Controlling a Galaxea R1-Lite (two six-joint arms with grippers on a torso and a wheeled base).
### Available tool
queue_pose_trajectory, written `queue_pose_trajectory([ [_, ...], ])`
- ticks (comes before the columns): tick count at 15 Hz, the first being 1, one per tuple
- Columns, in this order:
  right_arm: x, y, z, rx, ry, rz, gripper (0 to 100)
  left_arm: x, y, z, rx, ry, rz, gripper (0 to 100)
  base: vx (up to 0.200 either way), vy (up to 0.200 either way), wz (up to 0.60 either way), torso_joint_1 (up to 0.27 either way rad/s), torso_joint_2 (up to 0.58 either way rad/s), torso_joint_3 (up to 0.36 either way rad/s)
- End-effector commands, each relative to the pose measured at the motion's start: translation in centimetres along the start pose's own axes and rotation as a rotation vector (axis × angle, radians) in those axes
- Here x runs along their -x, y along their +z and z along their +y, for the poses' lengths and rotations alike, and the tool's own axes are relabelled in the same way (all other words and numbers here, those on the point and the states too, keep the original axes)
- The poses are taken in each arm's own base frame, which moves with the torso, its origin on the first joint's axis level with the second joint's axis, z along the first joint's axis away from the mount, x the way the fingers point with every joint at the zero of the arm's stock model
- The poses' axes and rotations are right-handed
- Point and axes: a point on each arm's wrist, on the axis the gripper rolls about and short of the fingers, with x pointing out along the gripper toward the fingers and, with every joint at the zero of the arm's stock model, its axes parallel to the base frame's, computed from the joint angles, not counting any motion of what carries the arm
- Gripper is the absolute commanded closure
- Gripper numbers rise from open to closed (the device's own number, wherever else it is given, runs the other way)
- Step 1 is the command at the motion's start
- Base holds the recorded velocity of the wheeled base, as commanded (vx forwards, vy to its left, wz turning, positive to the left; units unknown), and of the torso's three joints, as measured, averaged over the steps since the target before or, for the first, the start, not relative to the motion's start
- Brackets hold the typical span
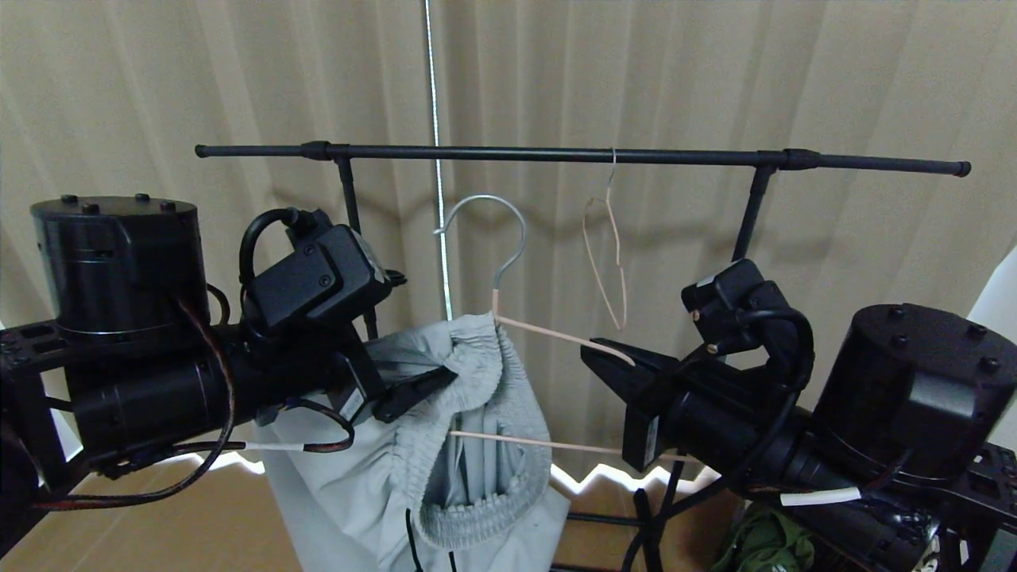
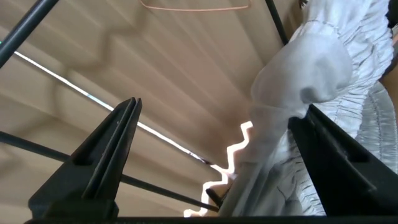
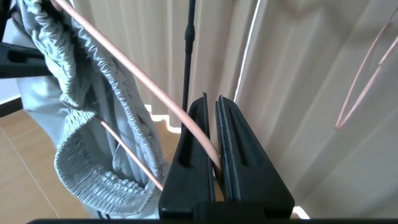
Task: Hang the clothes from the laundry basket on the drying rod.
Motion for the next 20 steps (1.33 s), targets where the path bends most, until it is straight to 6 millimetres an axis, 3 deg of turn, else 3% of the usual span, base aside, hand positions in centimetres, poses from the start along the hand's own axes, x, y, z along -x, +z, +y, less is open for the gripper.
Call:
queue_pose_trajectory([
  [1,0.2,0.1,0.0,-0.002,0.002,-0.005,100,0.0,0.0,0.0,0.0,-0.002,0.001,0,0.0,0.0,0.0,0.0,0.0,0.0],
  [2,0.2,0.1,0.0,-0.002,0.002,-0.003,100,0.0,0.0,0.0,0.0,-0.002,0.001,100,0.0,0.0,0.0,0.0,0.0,0.0],
  [16,0.0,0.1,-0.1,-0.001,-0.001,-0.005,100,0.4,-1.0,-0.6,-0.007,0.051,-0.048,100,0.0,0.0,0.0,0.0,0.0,0.0],
  [17,0.0,0.0,-0.1,0.0,-0.002,-0.002,0,0.4,-1.0,-0.7,-0.006,0.051,-0.045,100,0.0,0.0,0.0,0.0,0.0,0.0],
  [20,0.0,0.0,-0.1,0.0,-0.005,0.0,0,0.5,-1.1,-0.6,-0.006,0.067,-0.036,100,0.0,0.0,0.0,0.0,0.0,0.0],
])
